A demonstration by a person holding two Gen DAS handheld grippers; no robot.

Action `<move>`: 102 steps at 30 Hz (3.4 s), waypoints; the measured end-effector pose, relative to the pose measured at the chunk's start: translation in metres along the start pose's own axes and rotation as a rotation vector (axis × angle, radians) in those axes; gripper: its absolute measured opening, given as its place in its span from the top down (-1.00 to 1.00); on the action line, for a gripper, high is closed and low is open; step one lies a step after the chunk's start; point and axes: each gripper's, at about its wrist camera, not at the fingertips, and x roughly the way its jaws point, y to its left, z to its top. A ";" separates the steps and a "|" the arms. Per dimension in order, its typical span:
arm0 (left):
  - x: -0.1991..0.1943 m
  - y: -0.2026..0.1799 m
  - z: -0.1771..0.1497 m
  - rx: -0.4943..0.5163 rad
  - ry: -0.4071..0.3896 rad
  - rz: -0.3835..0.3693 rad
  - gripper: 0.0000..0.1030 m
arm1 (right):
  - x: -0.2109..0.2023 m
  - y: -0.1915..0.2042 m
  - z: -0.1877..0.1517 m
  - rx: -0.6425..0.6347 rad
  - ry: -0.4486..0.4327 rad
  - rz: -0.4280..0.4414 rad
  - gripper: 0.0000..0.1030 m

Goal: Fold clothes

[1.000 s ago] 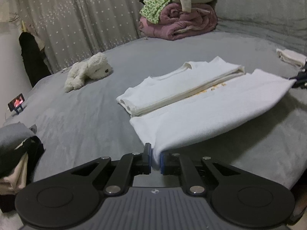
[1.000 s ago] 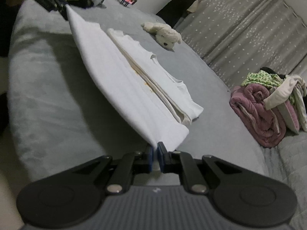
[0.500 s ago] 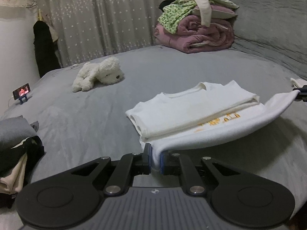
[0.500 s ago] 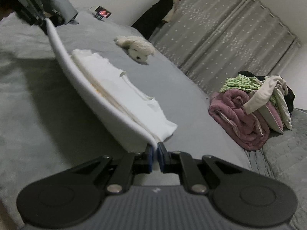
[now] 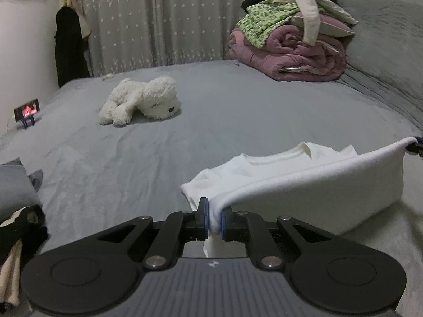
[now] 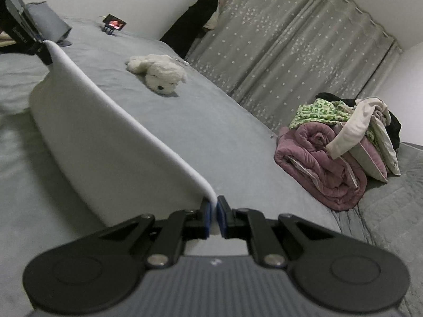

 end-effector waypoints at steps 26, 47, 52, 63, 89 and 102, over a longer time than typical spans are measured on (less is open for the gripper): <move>0.120 0.031 0.035 -0.198 0.171 -0.048 0.81 | 0.156 -0.018 0.004 0.068 0.122 0.112 0.85; 0.147 0.044 0.036 -0.316 0.135 -0.184 0.47 | 0.177 -0.083 -0.040 0.614 0.165 0.321 0.12; 0.152 0.039 0.035 -0.299 0.128 -0.144 0.88 | 0.178 -0.085 -0.044 0.647 0.155 0.327 0.75; 0.129 0.049 0.045 -0.351 -0.010 -0.129 0.96 | 0.159 -0.088 -0.031 0.649 -0.007 0.235 0.86; 0.154 0.036 0.033 -0.308 0.040 -0.027 0.88 | 0.191 -0.042 -0.033 0.526 0.160 0.094 0.75; 0.143 0.043 0.036 -0.306 -0.019 -0.036 0.41 | 0.186 -0.044 -0.028 0.519 0.189 0.056 0.62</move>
